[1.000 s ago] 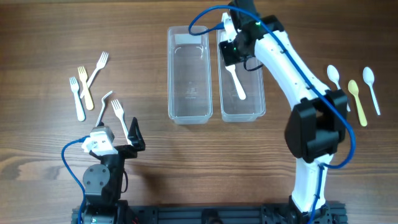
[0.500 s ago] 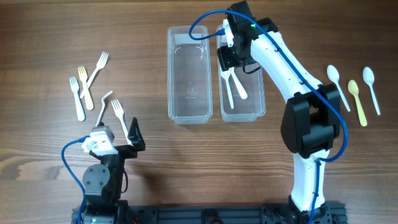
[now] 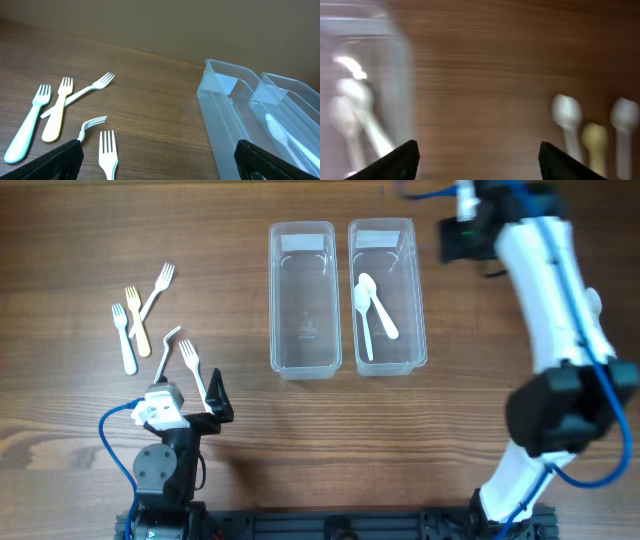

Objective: Pack container
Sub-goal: 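Carry the white spoon into the right container and release it, then move the right gripper to a white spoon and grasp it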

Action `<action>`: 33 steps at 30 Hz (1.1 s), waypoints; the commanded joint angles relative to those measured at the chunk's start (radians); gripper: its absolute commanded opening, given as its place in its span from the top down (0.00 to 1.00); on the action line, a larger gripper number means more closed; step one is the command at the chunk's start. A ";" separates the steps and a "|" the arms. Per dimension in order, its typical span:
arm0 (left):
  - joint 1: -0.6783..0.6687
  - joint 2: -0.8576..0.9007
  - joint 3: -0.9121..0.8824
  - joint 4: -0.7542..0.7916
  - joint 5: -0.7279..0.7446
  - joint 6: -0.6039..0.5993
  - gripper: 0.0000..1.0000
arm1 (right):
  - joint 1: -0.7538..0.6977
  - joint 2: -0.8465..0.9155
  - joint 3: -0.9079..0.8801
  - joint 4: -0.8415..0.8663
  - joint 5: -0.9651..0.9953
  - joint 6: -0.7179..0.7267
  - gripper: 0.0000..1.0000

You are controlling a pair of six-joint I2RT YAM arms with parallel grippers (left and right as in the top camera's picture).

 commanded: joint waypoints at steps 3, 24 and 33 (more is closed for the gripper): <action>0.006 -0.002 -0.001 -0.003 -0.006 0.009 0.00 | -0.146 0.016 -0.026 -0.015 0.035 -0.180 0.22; 0.006 -0.002 -0.001 -0.003 -0.006 0.008 0.00 | -0.483 0.151 -0.063 0.040 -0.065 -0.412 0.22; 0.006 -0.002 -0.001 -0.003 -0.006 0.008 0.00 | -0.497 0.236 -0.063 0.063 -0.082 -0.412 0.23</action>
